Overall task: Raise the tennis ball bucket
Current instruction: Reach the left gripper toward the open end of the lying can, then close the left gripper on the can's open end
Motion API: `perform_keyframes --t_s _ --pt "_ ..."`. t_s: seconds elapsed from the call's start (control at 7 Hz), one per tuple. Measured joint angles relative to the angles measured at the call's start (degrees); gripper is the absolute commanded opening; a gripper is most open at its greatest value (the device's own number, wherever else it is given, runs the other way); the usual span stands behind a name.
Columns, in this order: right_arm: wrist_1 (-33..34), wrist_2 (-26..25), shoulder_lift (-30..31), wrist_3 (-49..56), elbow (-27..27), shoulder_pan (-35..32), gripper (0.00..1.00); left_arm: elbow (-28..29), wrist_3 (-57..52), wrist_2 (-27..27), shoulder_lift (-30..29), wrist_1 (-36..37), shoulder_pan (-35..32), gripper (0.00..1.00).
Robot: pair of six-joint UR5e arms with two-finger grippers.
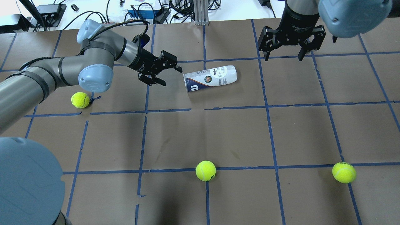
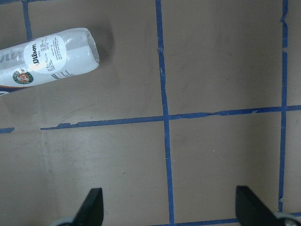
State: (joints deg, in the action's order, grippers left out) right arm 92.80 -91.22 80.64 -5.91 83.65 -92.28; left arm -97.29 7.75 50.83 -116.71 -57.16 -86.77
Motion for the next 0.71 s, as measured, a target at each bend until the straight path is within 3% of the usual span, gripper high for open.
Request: perform_keyframes --t_s 0.57,0.71 --pt "0.43 -0.19 -0.05 -0.1 0.17 -0.1 1.0 0.0 4.86 -0.36 -2.13 3.95 -3.19 0.98" --pt "0.52 -0.06 -0.06 -0.06 0.12 -0.04 1.0 -0.13 5.48 -0.4 -4.1 7.0 -3.55 0.91"
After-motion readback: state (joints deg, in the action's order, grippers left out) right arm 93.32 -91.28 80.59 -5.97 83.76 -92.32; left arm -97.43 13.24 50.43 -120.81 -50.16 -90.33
